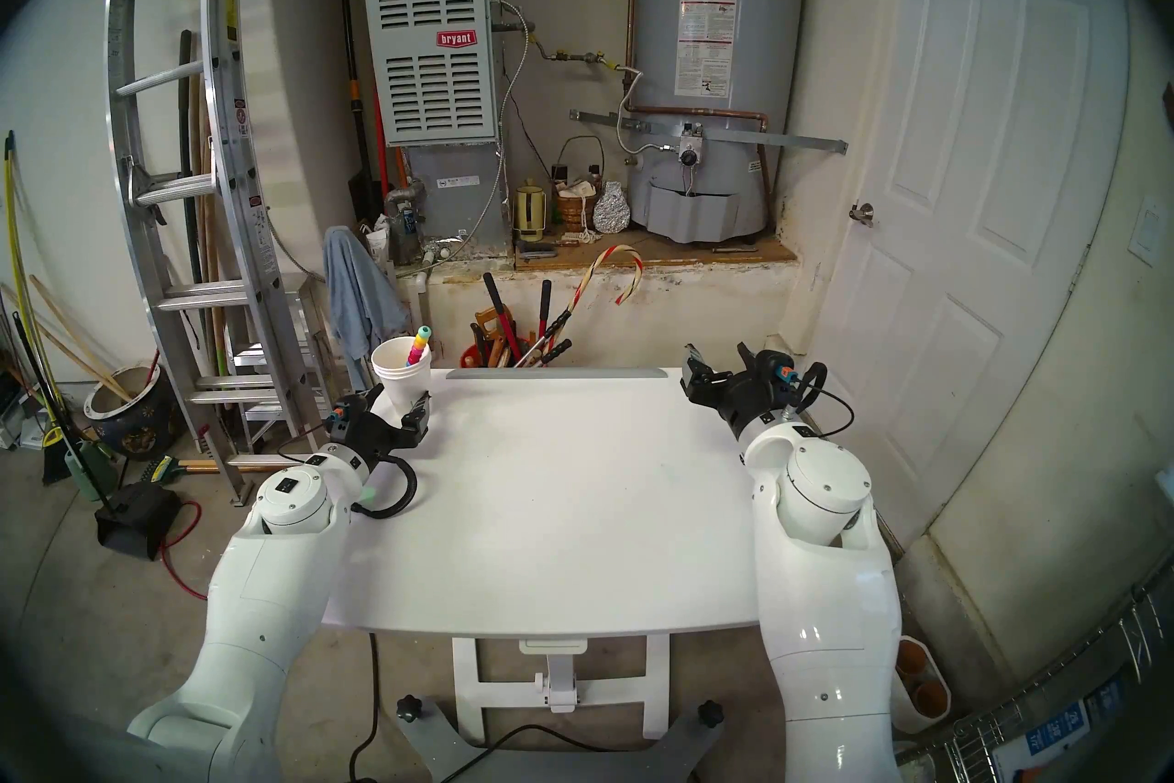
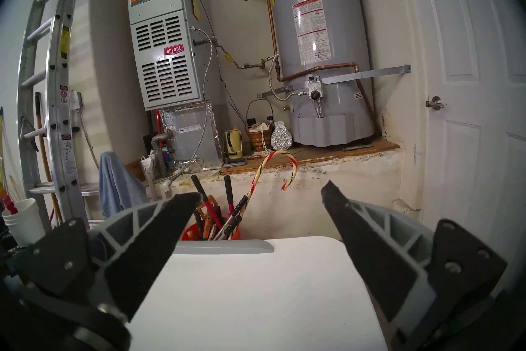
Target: Switch the marker to another color
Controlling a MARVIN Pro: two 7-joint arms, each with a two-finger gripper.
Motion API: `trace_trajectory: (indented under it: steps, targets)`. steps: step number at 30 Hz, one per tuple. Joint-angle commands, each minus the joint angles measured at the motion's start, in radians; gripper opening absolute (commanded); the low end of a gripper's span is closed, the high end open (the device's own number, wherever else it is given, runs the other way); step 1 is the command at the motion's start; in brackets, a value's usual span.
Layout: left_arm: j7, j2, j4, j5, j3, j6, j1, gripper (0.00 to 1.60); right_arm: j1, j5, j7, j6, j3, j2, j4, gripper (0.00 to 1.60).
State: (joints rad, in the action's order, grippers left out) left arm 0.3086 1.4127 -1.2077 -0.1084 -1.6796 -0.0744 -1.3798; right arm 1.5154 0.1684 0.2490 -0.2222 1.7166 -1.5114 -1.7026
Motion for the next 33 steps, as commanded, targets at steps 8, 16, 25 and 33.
trace_trajectory:
  steps: [8,16,25,33]
  targets:
    - [0.024,0.001,0.046,-0.006,0.006,-0.046,0.06,1.6,-0.032,0.001,0.002,0.021,0.001,0.0,0.002,1.6]
    - [0.025,0.004,0.065,-0.006,0.008,-0.061,0.071,0.79,-0.031,-0.001,0.006,0.024,0.001,0.002,0.005,1.6]
    - [0.036,0.002,0.068,-0.013,0.008,-0.08,0.071,0.44,-0.031,-0.005,0.007,0.029,-0.001,0.002,0.01,1.6]
    - [0.061,0.001,0.021,-0.031,0.001,-0.103,0.027,0.24,-0.018,-0.003,0.019,0.043,-0.009,-0.003,0.011,1.6]
